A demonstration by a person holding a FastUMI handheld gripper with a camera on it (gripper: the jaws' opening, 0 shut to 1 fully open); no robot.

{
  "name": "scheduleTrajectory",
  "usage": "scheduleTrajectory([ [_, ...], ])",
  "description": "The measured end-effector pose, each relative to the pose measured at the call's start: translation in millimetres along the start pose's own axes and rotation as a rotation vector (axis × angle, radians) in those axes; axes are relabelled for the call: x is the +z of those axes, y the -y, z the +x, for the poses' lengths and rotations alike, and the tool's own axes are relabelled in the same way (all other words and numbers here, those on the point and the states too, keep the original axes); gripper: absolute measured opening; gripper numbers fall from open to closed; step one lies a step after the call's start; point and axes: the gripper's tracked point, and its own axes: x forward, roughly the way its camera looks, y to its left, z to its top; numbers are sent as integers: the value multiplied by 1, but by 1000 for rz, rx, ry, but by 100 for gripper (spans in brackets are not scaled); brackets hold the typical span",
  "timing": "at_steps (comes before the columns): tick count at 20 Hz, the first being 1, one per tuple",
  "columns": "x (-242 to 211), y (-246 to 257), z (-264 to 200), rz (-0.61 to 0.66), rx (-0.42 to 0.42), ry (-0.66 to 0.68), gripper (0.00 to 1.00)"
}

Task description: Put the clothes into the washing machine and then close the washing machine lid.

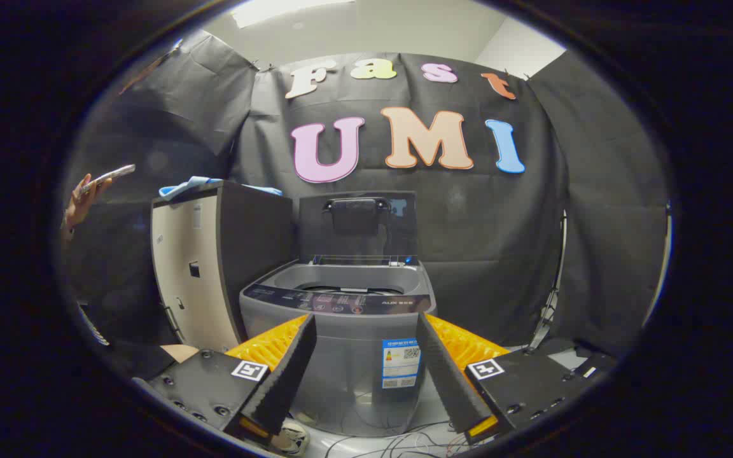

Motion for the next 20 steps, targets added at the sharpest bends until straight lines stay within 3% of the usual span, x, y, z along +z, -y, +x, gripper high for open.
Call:
scheduleTrajectory([
  [15, 0, 3, 2, 6, -39, 2, 98],
  [18, 10, -19, 17, 22, -35, -6, 98],
  [20, 39, -47, 36, 40, 1, 17, 98],
])
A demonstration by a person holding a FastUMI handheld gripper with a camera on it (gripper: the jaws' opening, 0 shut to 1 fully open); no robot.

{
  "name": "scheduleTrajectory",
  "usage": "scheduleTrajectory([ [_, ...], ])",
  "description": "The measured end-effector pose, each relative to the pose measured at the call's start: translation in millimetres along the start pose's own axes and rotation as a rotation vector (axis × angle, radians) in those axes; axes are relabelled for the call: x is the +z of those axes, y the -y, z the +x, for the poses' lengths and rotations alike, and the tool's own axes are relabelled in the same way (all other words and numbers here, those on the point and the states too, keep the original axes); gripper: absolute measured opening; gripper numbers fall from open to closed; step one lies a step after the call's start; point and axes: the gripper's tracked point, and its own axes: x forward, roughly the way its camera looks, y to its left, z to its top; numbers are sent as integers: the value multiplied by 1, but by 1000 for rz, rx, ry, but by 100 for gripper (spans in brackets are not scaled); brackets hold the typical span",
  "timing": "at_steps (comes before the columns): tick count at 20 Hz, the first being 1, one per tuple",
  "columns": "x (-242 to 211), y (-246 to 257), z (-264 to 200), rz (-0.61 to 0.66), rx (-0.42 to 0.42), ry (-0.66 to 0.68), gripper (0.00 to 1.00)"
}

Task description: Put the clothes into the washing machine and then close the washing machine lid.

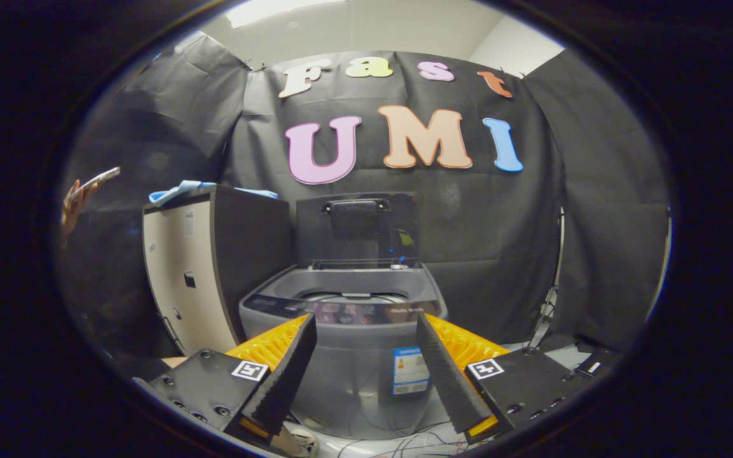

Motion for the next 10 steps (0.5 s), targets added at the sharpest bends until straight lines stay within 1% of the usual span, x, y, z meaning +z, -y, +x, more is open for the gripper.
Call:
scheduleTrajectory([
  [4, 78, -70, 52, 45, 86, 49, 98],
  [6, 124, -115, 78, 65, 152, 87, 98],
  [8, 153, -166, 106, 107, 236, 78, 97],
  [10, 175, -210, 131, 116, 302, 54, 98],
])
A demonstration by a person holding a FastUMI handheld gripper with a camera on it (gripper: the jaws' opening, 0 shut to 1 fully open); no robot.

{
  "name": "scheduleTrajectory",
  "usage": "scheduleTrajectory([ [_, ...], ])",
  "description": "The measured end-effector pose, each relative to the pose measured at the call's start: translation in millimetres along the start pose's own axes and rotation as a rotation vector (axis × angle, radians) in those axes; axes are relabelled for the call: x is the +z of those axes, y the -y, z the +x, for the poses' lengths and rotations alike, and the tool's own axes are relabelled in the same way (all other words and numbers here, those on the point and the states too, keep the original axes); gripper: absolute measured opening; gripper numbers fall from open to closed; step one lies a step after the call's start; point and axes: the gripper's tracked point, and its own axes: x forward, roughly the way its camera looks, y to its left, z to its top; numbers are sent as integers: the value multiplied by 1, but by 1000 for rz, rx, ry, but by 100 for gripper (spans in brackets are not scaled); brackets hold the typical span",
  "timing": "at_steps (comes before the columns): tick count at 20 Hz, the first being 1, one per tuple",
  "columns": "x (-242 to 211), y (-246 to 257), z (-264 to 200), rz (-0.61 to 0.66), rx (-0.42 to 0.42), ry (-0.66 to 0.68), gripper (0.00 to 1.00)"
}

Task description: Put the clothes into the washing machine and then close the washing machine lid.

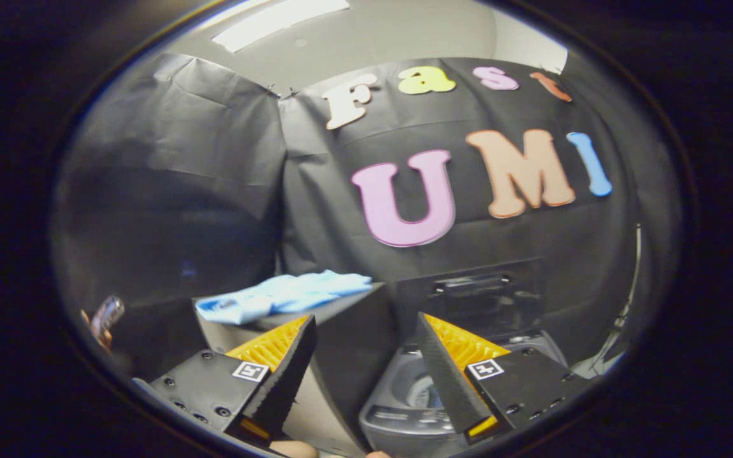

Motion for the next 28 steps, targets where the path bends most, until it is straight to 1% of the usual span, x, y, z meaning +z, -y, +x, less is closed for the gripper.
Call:
scheduleTrajectory([
  [4, 8, -64, 72, 59, 58, -124, 97],
  [6, 9, -84, 106, 60, 38, -199, 97],
  [9, 6, -105, 148, 0, -2, -289, 97],
  [12, -19, -117, 172, -50, -36, -407, 98],
  [15, -51, -130, 189, -65, -26, -509, 98],
  [20, -84, -130, 188, -118, -49, -614, 98],
  [21, -81, -130, 192, -149, -39, -585, 89],
  [22, -84, -131, 194, -157, -26, -588, 80],
  [25, -86, -141, 191, -132, 1, -579, 52],
  [27, -84, -139, 187, -88, -22, -571, 34],
  [28, -82, -138, 188, -79, -22, -563, 25],
])
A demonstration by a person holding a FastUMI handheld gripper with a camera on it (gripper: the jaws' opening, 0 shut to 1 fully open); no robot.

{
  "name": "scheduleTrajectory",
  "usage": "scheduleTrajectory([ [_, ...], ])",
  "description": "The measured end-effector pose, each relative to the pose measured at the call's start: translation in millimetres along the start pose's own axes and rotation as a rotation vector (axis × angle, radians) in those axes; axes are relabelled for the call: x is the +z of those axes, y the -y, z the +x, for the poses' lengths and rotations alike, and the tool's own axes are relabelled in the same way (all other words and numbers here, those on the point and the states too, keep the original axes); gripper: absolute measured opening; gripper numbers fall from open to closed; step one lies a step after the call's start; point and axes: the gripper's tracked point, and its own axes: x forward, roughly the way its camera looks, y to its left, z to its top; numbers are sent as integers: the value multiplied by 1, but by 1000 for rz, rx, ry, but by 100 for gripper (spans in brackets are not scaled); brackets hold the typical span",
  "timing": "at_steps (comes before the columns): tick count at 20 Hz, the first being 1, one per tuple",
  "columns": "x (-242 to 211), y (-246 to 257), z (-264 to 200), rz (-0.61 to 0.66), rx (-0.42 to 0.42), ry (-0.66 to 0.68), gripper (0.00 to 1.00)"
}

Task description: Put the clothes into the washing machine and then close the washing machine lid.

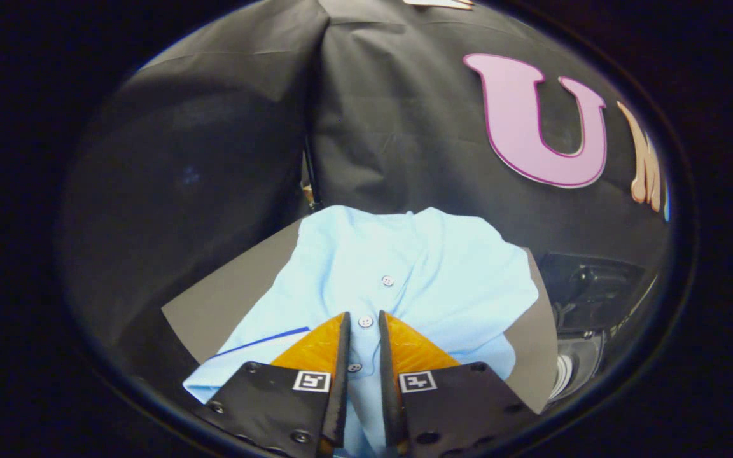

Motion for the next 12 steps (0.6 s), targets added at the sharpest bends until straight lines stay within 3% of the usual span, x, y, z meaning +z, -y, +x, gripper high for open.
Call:
scheduleTrajectory([
  [1, 1, 2, 1, 16, 4, 5, 24],
  [2, 1, 4, -2, 31, 9, 12, 10],
  [5, 8, 22, -13, 53, 1, 56, 10],
  [12, 39, 160, -67, 27, -257, 177, 10],
])
